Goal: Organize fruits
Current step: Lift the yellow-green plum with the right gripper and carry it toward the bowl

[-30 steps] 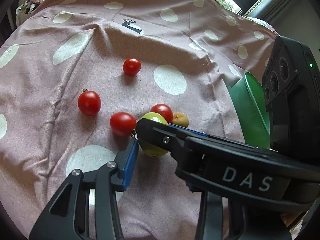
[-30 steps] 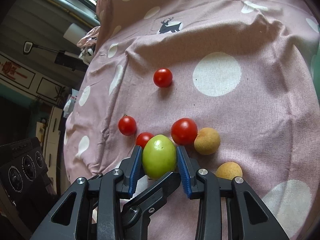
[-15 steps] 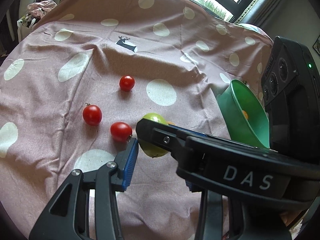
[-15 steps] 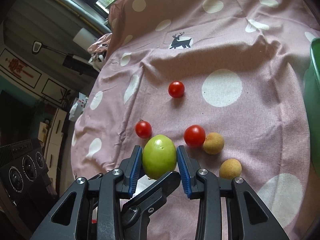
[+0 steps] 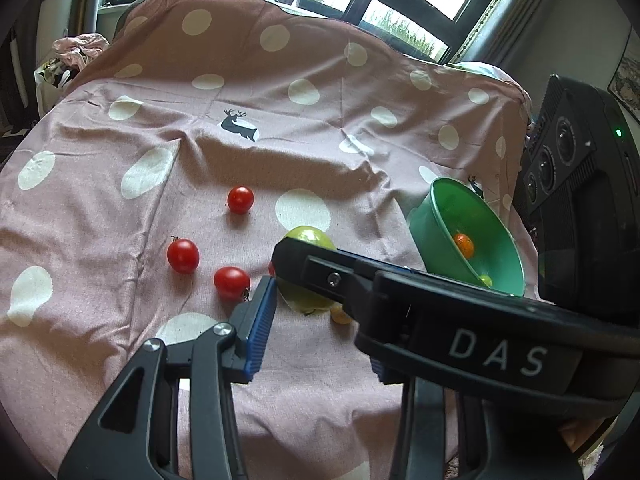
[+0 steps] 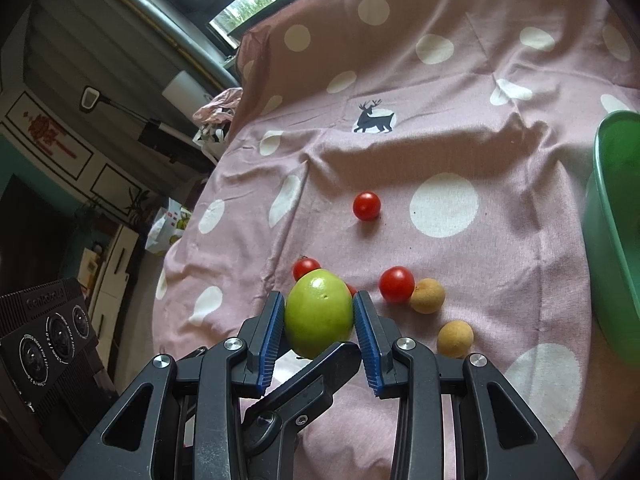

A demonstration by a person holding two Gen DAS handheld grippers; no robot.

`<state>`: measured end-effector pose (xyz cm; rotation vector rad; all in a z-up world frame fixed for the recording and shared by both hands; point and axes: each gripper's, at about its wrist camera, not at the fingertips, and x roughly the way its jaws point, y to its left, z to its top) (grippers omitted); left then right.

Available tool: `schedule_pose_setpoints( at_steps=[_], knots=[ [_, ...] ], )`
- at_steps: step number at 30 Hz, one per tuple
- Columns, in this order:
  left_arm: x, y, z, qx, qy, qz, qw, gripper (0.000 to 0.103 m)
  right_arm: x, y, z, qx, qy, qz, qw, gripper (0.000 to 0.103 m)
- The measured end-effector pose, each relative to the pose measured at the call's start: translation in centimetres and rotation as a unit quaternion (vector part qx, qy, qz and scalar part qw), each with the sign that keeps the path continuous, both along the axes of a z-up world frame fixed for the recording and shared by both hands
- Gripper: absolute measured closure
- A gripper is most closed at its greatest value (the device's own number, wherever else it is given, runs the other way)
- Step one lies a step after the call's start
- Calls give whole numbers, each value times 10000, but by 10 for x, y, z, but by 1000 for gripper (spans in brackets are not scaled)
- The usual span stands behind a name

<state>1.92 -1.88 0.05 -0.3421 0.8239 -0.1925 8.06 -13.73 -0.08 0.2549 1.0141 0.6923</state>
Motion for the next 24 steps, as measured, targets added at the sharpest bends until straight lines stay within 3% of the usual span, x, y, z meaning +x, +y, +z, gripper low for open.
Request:
schedule_pose_setpoints(
  at_steps=[11,24],
  knots=[
    [-16,-9,24,109,-451,-57,9989,63,-18,-9,26,147,-397,-63,9991,65],
    [-21,-48,57,376,-967,-393,9938,63,-30,-52,56,466,-876,-405,9942,65]
  ],
)
